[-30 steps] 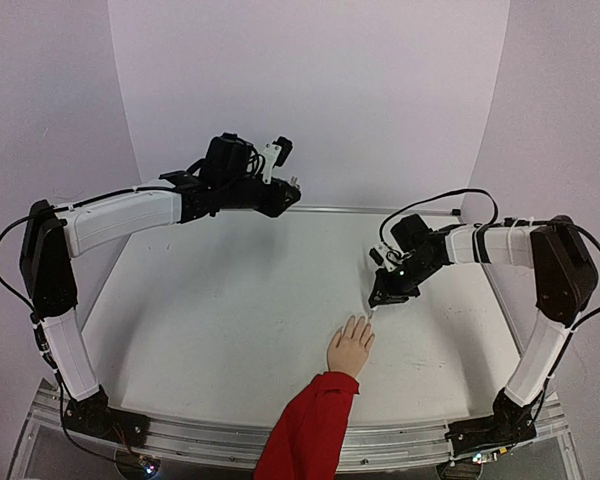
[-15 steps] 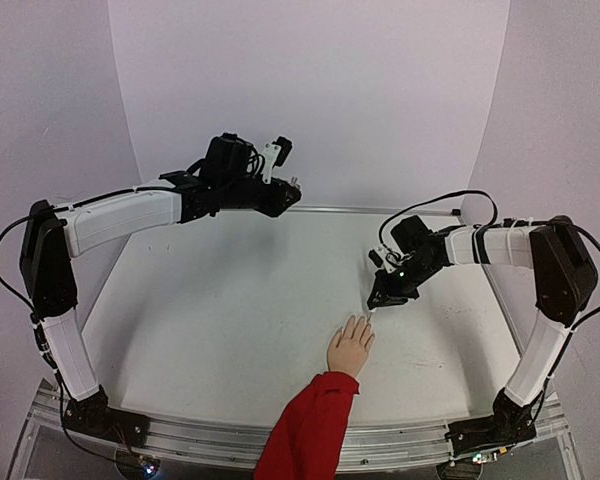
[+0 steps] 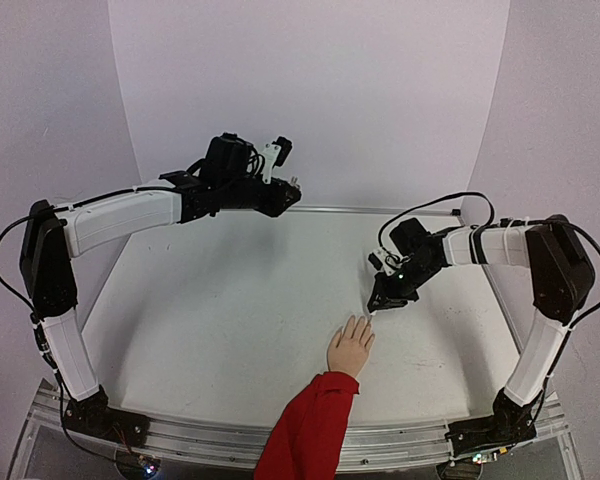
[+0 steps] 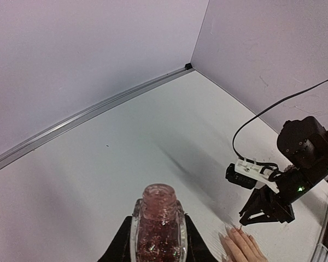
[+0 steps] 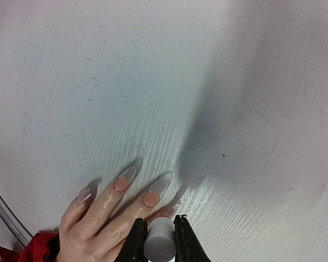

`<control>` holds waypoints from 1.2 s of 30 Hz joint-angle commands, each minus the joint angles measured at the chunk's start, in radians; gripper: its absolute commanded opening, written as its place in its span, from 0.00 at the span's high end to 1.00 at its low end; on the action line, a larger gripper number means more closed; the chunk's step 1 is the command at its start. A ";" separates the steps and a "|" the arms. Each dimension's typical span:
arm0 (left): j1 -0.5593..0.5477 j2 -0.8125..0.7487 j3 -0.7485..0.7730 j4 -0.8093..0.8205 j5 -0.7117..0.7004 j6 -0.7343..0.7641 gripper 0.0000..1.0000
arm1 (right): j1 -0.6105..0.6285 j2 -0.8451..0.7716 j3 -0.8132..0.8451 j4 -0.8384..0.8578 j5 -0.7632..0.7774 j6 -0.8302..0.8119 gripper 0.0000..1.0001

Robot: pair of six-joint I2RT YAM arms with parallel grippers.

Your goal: Paint the nails

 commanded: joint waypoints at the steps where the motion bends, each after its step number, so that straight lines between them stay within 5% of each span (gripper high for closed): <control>1: 0.006 -0.035 0.015 0.068 0.004 0.006 1.00 | 0.001 0.022 0.026 -0.055 -0.015 -0.004 1.00; 36: 0.007 -0.010 0.037 0.068 -0.012 0.029 1.00 | 0.000 0.049 0.067 -0.063 0.019 -0.024 1.00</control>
